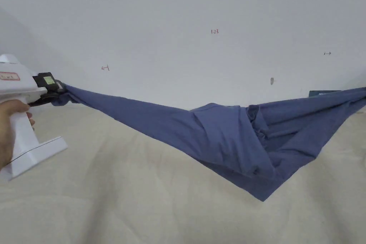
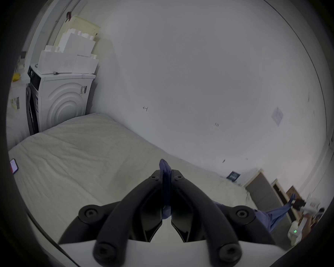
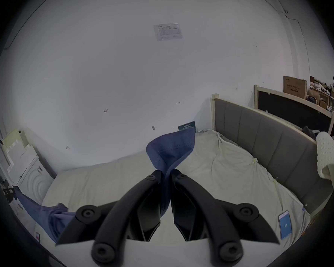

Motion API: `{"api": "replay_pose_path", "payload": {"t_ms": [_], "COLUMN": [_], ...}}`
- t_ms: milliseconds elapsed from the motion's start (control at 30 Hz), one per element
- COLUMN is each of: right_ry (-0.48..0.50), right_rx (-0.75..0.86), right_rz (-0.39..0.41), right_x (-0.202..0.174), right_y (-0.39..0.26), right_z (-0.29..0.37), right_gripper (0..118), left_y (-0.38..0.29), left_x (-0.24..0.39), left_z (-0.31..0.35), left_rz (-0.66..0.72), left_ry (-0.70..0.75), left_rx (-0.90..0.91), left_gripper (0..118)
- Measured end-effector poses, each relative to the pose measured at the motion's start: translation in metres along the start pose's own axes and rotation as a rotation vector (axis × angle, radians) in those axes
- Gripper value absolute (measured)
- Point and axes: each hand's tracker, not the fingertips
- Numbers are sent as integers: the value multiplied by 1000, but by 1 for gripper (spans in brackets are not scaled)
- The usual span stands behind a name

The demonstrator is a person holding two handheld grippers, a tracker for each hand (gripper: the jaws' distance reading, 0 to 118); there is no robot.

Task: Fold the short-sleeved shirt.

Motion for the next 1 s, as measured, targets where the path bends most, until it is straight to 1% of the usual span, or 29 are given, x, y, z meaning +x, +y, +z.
{"api": "replay_pose_path", "payload": {"t_ms": [67,200,333,433,533,633,733,1000], "right_ry": [5,16,31,28,29,34,30,3], "right_rx": [20,60,92,137,157,157,108,-104], "right_rz": [5,7,11,11,4,5,39,69], "right_x": [-9,-33,-50,-61,-66,-67,-65,-44], "right_y": [11,31,47,53,47,26,-7,-126], "right_z": [-8,-26,-45,-55,-64,-73,-87,-115], "right_gripper": [6,6,6,6,6,6,6,6], "left_y": [15,42,60,66,60,39,4,-117], "left_x": [6,21,40,48,47,39,23,-30], "left_z": [-11,-38,-53,-62,-70,-79,-93,-113], "left_rz": [-6,-71,-179,-190,-198,-216,-217,-177], "left_ry": [7,46,69,65,44,34,43,89], "left_rx": [15,39,73,99,129,105,54,-157], "left_gripper": [4,4,4,4,4,4,4,4]}}
